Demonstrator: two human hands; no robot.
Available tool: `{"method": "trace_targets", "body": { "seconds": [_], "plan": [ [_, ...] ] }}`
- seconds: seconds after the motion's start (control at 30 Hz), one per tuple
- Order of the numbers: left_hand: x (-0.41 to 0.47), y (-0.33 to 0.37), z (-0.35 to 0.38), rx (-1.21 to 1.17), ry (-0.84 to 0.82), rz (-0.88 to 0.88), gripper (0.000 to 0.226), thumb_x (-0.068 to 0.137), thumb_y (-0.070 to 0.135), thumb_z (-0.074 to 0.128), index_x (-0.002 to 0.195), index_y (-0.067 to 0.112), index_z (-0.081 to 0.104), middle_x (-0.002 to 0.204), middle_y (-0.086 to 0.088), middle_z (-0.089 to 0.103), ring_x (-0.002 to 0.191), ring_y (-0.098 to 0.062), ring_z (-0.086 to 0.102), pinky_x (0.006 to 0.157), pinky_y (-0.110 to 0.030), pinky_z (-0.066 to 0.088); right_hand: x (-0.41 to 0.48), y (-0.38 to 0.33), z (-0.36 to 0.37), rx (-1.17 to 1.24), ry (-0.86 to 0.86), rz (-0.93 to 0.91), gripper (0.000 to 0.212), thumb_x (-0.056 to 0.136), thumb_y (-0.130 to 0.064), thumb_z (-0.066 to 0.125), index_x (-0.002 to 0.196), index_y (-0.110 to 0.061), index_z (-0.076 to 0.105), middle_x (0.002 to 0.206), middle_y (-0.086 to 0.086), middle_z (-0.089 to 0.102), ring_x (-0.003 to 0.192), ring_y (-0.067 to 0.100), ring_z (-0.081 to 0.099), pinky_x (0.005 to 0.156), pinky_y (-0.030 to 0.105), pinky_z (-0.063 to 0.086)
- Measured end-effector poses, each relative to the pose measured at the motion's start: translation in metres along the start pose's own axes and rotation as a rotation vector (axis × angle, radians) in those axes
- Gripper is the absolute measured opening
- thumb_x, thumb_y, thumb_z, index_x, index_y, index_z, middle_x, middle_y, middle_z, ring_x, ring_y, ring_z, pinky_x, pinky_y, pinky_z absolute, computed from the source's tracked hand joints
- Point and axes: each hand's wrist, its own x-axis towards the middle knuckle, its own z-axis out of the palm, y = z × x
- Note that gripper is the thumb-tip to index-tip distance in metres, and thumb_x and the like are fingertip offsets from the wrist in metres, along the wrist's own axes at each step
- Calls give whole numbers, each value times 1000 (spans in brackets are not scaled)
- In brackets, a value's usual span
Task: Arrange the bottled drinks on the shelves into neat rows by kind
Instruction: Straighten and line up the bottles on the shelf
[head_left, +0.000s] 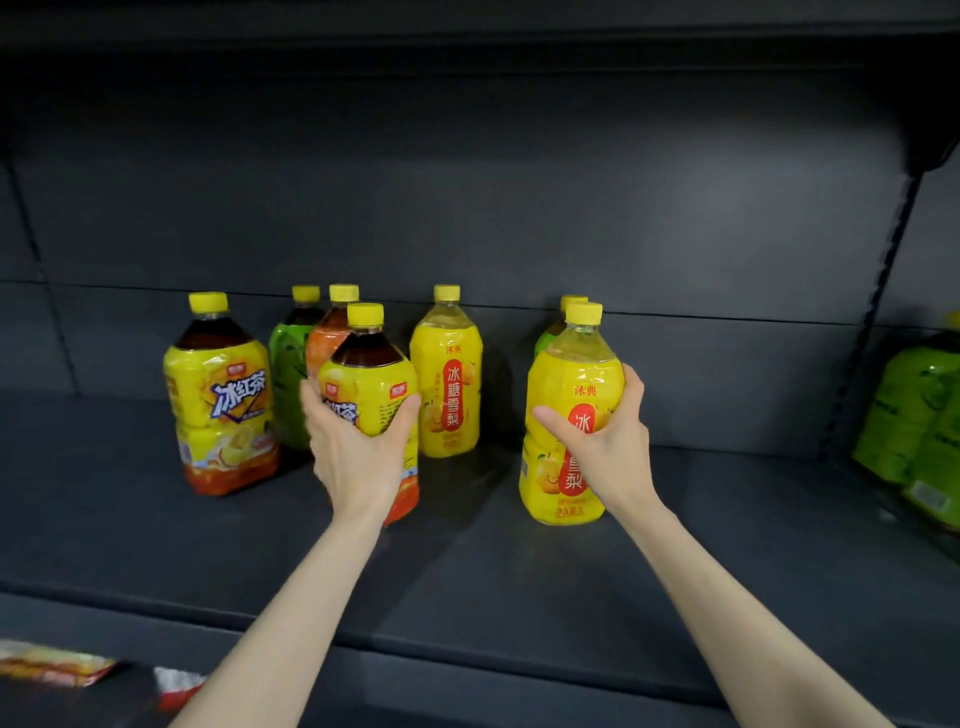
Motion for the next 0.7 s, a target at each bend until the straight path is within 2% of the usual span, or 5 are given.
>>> {"method": "trace_targets", "body": {
  "seconds": [0.17, 0.27, 0.37, 0.5, 0.7],
  "plan": [
    [-10, 6, 15, 75, -111, 42, 108, 68, 64, 67, 147, 14, 13, 145, -14, 30, 135, -33, 28, 105, -52, 28, 1, 0, -3, -2, -14, -19, 109, 60, -56, 71, 147, -30, 11, 129, -2, 48, 108, 17, 54, 84, 30, 48],
    [-26, 20, 41, 58, -229, 55, 101, 76, 69, 47, 149, 14, 5, 144, -14, 26, 134, -31, 25, 104, -52, 27, 4, 5, -7, -29, -3, -26, 105, 67, -51, 74, 148, -30, 10, 133, 2, 49, 110, 18, 55, 85, 30, 47],
    [-33, 34, 68, 27, -312, 32, 89, 86, 65, 30, 150, 14, -6, 148, -14, 19, 138, -31, 18, 108, -51, 22, 5, 9, -15, -72, 37, -17, 111, 58, -68, 67, 146, -35, 9, 136, 2, 49, 113, 20, 57, 92, 41, 52],
    [-35, 40, 90, 7, -395, 21, 89, 90, 59, 37, 149, 14, -11, 154, -11, 9, 142, -28, 9, 112, -45, 18, 12, 13, -28, -110, 64, -1, 111, 56, -73, 63, 146, -35, 9, 137, 3, 48, 114, 23, 57, 92, 48, 52],
    [-22, 45, 95, 5, -514, -18, 101, 80, 63, 55, 149, 12, 1, 152, -11, 9, 142, -29, 10, 112, -44, 20, 17, 19, -34, -113, 85, -7, 107, 57, -72, 64, 144, -37, 12, 133, 1, 51, 111, 23, 58, 90, 48, 53]
  ]
}}
